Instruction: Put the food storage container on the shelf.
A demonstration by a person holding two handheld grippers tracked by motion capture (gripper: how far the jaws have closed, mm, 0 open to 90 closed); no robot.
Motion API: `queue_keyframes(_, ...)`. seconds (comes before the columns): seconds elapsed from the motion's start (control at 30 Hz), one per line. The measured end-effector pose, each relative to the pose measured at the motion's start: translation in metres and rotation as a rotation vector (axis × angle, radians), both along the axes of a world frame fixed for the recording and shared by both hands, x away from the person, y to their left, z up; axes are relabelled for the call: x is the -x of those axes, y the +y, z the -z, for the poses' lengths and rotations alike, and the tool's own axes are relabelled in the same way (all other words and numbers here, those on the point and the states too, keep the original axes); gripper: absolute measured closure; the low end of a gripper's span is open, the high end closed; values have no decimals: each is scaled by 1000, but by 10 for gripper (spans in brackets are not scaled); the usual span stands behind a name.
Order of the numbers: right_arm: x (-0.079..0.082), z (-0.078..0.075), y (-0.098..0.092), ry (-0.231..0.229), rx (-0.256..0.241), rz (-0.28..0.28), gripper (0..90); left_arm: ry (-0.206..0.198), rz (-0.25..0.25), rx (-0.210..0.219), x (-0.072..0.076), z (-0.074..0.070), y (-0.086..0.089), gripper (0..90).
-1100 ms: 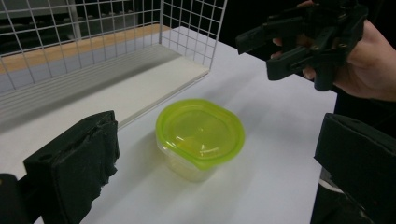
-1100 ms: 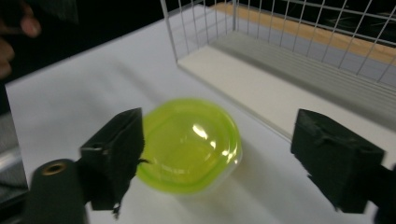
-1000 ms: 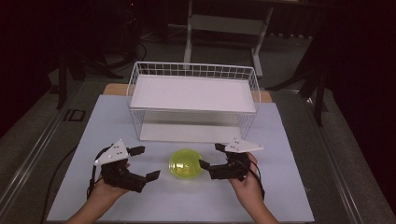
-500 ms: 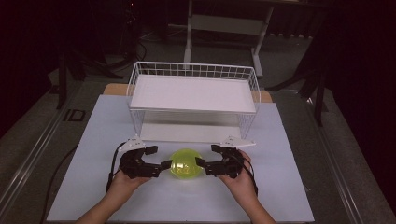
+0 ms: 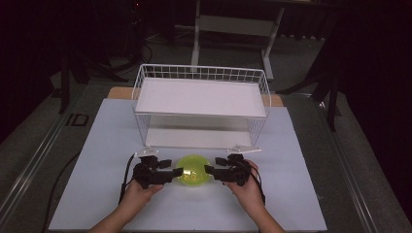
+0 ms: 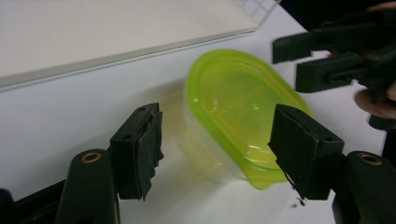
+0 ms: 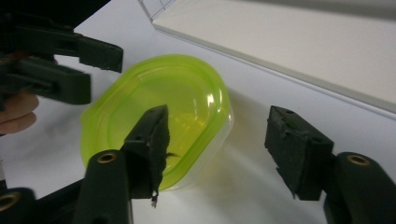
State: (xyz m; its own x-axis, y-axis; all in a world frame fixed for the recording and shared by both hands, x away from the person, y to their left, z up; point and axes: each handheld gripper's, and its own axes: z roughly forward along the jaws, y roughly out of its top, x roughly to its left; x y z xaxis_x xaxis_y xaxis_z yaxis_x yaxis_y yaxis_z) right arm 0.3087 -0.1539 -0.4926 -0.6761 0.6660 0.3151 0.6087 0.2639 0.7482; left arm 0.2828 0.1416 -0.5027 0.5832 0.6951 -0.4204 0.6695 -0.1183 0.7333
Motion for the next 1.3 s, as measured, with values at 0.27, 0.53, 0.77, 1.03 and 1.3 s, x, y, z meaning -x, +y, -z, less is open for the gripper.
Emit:
queue_keyframes(0.27,3,7,3,22,34,-19,444,109,-3,43,-3,11,-2,505)
queue_keyframes(0.53,7,6,4,83,3,-20,619,89,-4,6,6,4,-9,642)
queue_keyframes(0.77,17,4,3,96,7,-20,696,108,-9,-6,22,0,-14,706)
queue_keyframes(1.03,36,1,6,95,5,-10,806,68,-31,-89,38,2,-17,812)
queue_keyframes(1.3,39,-14,16,-27,15,29,807,11,-58,-2,33,-10,-6,818)
